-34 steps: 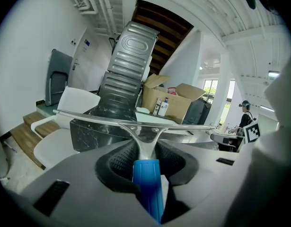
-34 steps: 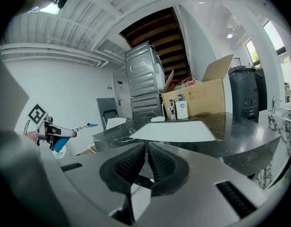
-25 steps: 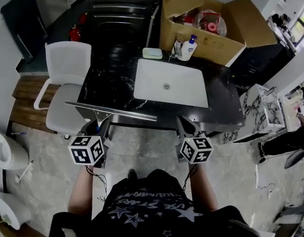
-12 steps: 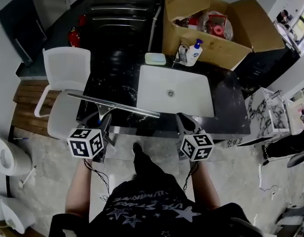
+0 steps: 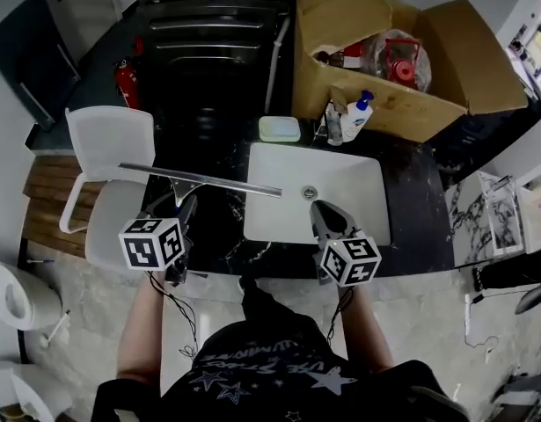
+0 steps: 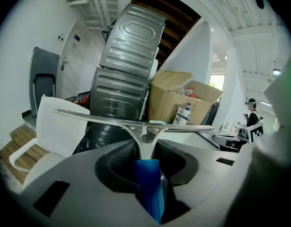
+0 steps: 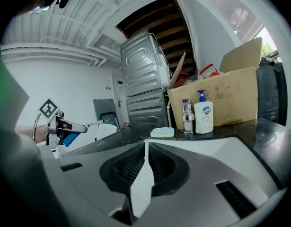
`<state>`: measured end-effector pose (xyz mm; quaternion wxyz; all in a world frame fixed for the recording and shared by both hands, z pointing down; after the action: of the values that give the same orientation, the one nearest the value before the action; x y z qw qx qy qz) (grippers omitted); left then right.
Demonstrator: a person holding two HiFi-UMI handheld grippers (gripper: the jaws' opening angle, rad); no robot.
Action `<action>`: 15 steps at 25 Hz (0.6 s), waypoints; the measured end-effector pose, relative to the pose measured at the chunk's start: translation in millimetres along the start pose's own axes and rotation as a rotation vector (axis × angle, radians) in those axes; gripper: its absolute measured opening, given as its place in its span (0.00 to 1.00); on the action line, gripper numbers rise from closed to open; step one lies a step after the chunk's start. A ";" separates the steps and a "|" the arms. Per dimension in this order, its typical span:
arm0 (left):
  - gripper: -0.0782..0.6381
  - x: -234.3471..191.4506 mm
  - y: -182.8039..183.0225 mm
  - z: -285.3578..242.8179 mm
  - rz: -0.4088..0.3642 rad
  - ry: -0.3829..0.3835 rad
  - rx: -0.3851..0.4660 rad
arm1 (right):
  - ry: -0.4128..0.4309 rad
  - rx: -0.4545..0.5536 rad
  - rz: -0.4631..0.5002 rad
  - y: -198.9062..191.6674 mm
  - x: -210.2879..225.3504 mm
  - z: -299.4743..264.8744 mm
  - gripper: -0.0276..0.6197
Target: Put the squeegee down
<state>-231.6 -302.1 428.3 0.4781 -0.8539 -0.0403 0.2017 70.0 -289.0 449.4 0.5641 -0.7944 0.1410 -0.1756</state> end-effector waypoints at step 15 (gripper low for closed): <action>0.30 -49.2 50.0 -139.5 -0.062 0.012 -0.114 | 0.000 -0.069 -0.043 7.3 55.5 -92.7 0.13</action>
<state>-229.4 -453.6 466.0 0.4350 -0.8793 -0.0752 0.1788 79.0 -393.3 477.1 0.5323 -0.8163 0.1299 -0.1829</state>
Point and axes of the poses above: the fingertips, and each gripper's own axes: z backward along the fingers, x to its right, y out of its top, the point moved 3 cm from there along z, backward along the fingers, and after that the axes turned 4 degrees about z, right-handed, at the moved point
